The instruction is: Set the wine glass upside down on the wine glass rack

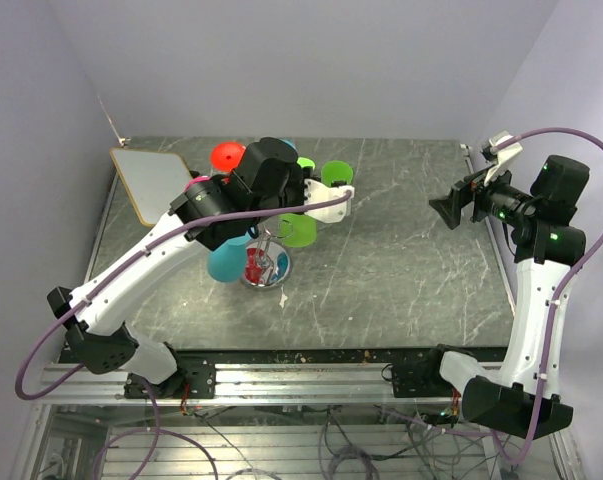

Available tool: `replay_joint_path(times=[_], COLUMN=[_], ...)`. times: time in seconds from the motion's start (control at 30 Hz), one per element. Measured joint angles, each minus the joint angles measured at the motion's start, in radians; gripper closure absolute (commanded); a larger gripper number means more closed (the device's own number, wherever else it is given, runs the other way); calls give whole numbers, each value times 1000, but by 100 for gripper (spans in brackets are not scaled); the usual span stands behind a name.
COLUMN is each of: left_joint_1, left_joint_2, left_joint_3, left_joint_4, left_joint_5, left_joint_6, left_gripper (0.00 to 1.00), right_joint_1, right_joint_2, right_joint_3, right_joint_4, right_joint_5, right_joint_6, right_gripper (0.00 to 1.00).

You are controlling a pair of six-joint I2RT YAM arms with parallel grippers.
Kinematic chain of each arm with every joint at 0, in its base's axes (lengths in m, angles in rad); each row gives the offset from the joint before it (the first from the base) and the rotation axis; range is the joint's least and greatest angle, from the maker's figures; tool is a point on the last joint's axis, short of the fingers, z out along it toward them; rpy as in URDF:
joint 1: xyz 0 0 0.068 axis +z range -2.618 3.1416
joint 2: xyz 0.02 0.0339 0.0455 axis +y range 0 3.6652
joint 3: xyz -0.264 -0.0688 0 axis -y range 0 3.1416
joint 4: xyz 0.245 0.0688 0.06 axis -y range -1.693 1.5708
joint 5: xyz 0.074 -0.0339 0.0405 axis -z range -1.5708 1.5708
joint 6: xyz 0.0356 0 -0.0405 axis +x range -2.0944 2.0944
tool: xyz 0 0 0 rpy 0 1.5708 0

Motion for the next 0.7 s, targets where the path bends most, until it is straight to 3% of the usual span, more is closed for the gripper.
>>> replay_joint_path(times=[0.7], left_joint_1=[0], left_joint_2=[4], left_joint_3=[31], left_joint_4=[-30], left_joint_5=[120], left_joint_6=[20], left_gripper=[93], right_joint_1=[-13], right_joint_2=[0], right_joint_3=[0], right_joint_4=[0], right_joint_5=[-24], right_joint_6=[12], right_gripper=[0])
